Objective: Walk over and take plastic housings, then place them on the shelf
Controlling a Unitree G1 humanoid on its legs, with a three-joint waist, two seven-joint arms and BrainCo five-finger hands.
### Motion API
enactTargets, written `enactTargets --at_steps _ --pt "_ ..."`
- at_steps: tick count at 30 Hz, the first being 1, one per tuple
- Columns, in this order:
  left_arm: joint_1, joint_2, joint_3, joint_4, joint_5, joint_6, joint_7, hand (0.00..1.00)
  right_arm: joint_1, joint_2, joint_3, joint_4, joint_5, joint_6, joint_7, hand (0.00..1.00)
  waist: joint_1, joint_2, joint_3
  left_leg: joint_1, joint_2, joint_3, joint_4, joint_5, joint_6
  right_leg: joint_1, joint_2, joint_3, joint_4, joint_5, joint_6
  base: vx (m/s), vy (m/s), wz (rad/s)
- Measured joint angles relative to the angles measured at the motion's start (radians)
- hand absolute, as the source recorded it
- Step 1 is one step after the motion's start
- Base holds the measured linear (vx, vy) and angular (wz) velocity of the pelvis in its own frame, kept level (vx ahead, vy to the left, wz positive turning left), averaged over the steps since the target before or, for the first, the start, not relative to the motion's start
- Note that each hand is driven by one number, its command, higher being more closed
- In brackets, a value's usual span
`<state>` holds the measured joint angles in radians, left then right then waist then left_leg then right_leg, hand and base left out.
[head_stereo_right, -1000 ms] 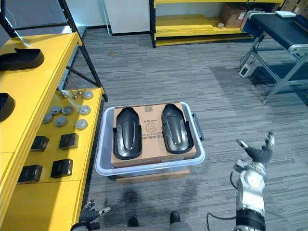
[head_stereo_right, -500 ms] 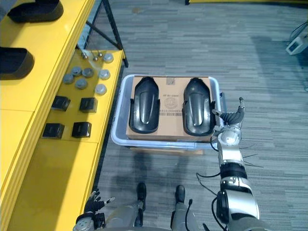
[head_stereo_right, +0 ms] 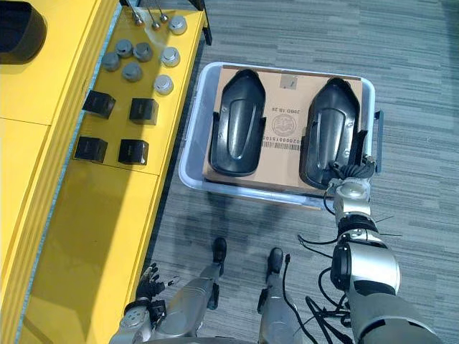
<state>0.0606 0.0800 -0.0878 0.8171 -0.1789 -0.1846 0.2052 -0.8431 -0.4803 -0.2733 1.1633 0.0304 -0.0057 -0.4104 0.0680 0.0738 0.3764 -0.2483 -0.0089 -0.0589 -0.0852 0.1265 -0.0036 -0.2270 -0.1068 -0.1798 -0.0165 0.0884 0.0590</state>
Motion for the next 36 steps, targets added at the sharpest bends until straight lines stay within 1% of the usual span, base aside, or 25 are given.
enactTargets --at_steps 1,5,8,10,11,13,14,16,18,19,20,21,22,23,25,28,29,32,33,34,35,36 --pt "0.000 0.002 -0.003 0.000 -0.006 0.000 0.003 0.00 -0.008 0.000 0.003 -0.001 0.006 -0.011 -0.001 1.00 0.000 -0.001 0.002 -0.001 0.001 0.003 -0.008 0.005 -0.002 -0.008 0.000 0.004 0.003 0.000 0.000 0.00 0.005 -0.10" --pt "-0.002 0.007 -0.020 0.000 -0.007 0.000 0.016 0.00 -0.003 0.002 0.044 -0.023 0.008 -0.014 -0.002 1.00 -0.001 -0.003 0.003 0.006 0.002 0.020 -0.008 0.005 -0.002 -0.009 0.001 0.021 0.003 0.002 -0.003 0.04 0.003 -0.12" --pt "-0.003 0.007 -0.021 -0.006 -0.007 0.000 0.018 0.00 0.057 0.008 0.057 -0.144 0.006 -0.014 -0.003 1.00 -0.002 -0.004 0.002 0.017 0.006 0.026 -0.008 0.004 -0.002 -0.002 0.004 0.028 0.003 0.002 -0.003 0.05 -0.006 -0.08" --pt "0.001 0.004 -0.026 -0.035 -0.007 0.002 0.019 0.00 0.133 0.024 0.057 -0.285 -0.021 -0.011 -0.004 1.00 -0.003 -0.004 0.002 0.029 0.007 0.029 -0.008 0.004 -0.002 0.006 0.004 0.032 0.004 0.003 -0.003 0.03 -0.001 -0.05" --pt "0.002 0.003 -0.028 -0.048 -0.007 0.003 0.019 0.00 0.158 0.029 0.056 -0.325 -0.035 -0.009 -0.006 1.00 -0.003 -0.004 0.002 0.034 0.007 0.028 -0.009 0.004 -0.002 0.012 0.004 0.032 0.004 0.003 -0.003 0.00 0.000 0.00" --pt "0.026 -0.003 -0.029 -0.159 -0.006 0.003 0.018 0.00 0.263 0.065 0.052 -0.510 -0.070 -0.002 -0.026 1.00 -0.016 -0.013 -0.003 0.053 0.006 0.026 -0.009 0.004 -0.003 0.032 0.004 0.030 0.004 0.002 -0.003 0.01 0.005 0.02" --pt "0.037 -0.002 -0.027 -0.197 -0.006 0.003 0.019 0.00 0.284 0.080 0.047 -0.558 -0.081 -0.001 -0.029 1.00 -0.025 -0.018 -0.007 0.055 0.008 0.026 -0.009 0.004 -0.003 0.033 0.004 0.030 0.004 0.002 -0.002 0.00 0.000 0.00" --pt "0.083 -0.001 -0.025 -0.357 -0.003 0.004 0.018 0.00 0.369 0.126 0.030 -0.728 -0.138 0.005 -0.048 1.00 -0.036 -0.036 -0.030 0.062 0.012 0.032 -0.010 0.002 -0.004 0.036 0.004 0.039 0.004 0.001 -0.001 -0.01 0.004 -0.08" --pt "0.111 -0.003 -0.023 -0.452 -0.001 0.006 0.018 0.00 0.413 0.154 0.004 -0.801 -0.179 0.010 -0.055 1.00 -0.046 -0.041 -0.050 0.075 0.014 0.029 -0.011 0.000 -0.004 0.051 0.002 0.036 0.004 -0.005 0.008 0.01 0.001 0.02" --pt "0.138 -0.006 -0.017 -0.542 0.005 0.005 0.018 0.00 0.451 0.180 -0.009 -0.857 -0.226 0.014 -0.075 1.00 -0.053 -0.045 -0.083 0.086 0.014 0.028 -0.011 -0.006 -0.007 0.062 0.001 0.035 0.005 -0.007 0.011 0.02 0.003 0.04" --pt "0.143 -0.008 -0.016 -0.575 0.008 0.005 0.018 0.00 0.469 0.187 -0.013 -0.882 -0.245 0.014 -0.078 1.00 -0.053 -0.045 -0.094 0.091 0.014 0.028 -0.011 -0.007 -0.005 0.067 0.001 0.036 0.004 -0.007 0.011 0.04 0.014 0.02" --pt "0.152 -0.017 -0.013 -0.650 0.017 0.005 0.018 0.00 0.503 0.210 -0.027 -0.943 -0.276 0.015 -0.083 1.00 -0.053 -0.045 -0.122 0.091 0.013 0.027 -0.012 -0.010 -0.007 0.069 0.000 0.033 0.002 -0.009 0.013 0.03 0.007 0.07" --pt "0.158 -0.035 0.003 -0.741 0.024 0.004 0.019 0.00 0.533 0.237 -0.033 -1.014 -0.298 0.015 -0.095 1.00 -0.057 -0.045 -0.135 0.096 0.012 0.021 -0.012 -0.010 -0.007 0.078 0.000 0.026 -0.002 -0.009 0.013 0.04 0.009 0.10" --pt "0.155 -0.046 0.009 -0.785 0.025 0.004 0.020 0.00 0.546 0.248 -0.034 -1.045 -0.311 0.015 -0.100 1.00 -0.058 -0.045 -0.135 0.105 0.012 0.018 -0.012 -0.010 -0.007 0.090 -0.001 0.023 -0.005 -0.009 0.013 0.03 0.003 0.15" --pt "0.152 -0.070 0.013 -0.938 0.028 -0.001 0.042 0.00 0.581 0.297 -0.019 -1.145 -0.371 0.016 -0.108 1.00 -0.057 -0.044 -0.166 0.115 0.012 0.011 -0.012 -0.010 -0.007 0.105 -0.001 0.014 -0.007 -0.011 0.014 0.03 0.001 0.11" --pt "0.121 -0.082 0.010 -1.044 0.035 -0.003 0.077 0.00 0.588 0.338 0.024 -1.211 -0.431 0.016 -0.108 1.00 -0.056 -0.045 -0.184 0.129 0.012 0.007 -0.012 -0.007 -0.003 0.125 -0.001 0.007 -0.012 -0.011 0.014 0.02 -0.007 0.08" --pt "0.091 -0.086 0.005 -1.082 0.037 -0.004 0.098 0.00 0.596 0.359 0.061 -1.242 -0.459 0.016 -0.107 1.00 -0.056 -0.046 -0.194 0.140 0.012 0.005 -0.012 -0.007 -0.003 0.139 -0.001 0.001 -0.015 -0.011 0.014 0.00 -0.005 0.08" --pt "0.050 -0.087 -0.014 -1.107 0.050 -0.015 0.129 0.00 0.597 0.405 0.130 -1.294 -0.488 0.016 -0.099 1.00 -0.054 -0.046 -0.219 0.145 0.011 0.005 -0.012 -0.007 -0.003 0.145 -0.001 0.000 -0.015 -0.011 0.014 0.00 -0.001 0.02" --pt "0.032 -0.088 -0.028 -1.111 0.055 -0.016 0.138 0.00 0.597 0.425 0.162 -1.318 -0.499 0.014 -0.088 1.00 -0.054 -0.047 -0.222 0.155 0.011 0.005 -0.012 -0.007 -0.003 0.156 -0.002 -0.002 -0.016 -0.011 0.014 0.00 0.000 0.00" --pt "0.022 -0.089 -0.051 -1.123 0.055 -0.016 0.148 0.00 0.599 0.444 0.217 -1.338 -0.511 0.014 -0.077 1.00 -0.055 -0.048 -0.237 0.158 0.011 0.007 -0.013 -0.007 -0.003 0.158 -0.002 0.000 -0.016 -0.011 0.014 0.00 0.000 0.00" --pt "0.020 -0.089 -0.057 -1.124 0.055 -0.016 0.149 0.00 0.600 0.447 0.224 -1.342 -0.513 0.014 -0.074 1.00 -0.055 -0.048 -0.240 0.158 0.011 0.007 -0.013 -0.007 -0.003 0.158 -0.002 0.000 -0.016 -0.011 0.014 0.00 0.000 0.00" --pt "0.009 -0.088 -0.080 -1.125 0.054 -0.016 0.150 0.00 0.600 0.457 0.269 -1.351 -0.513 0.014 -0.064 1.00 -0.055 -0.049 -0.250 0.159 0.012 0.008 -0.014 -0.007 -0.003 0.159 -0.002 0.001 -0.016 -0.011 0.014 0.00 0.000 0.00"
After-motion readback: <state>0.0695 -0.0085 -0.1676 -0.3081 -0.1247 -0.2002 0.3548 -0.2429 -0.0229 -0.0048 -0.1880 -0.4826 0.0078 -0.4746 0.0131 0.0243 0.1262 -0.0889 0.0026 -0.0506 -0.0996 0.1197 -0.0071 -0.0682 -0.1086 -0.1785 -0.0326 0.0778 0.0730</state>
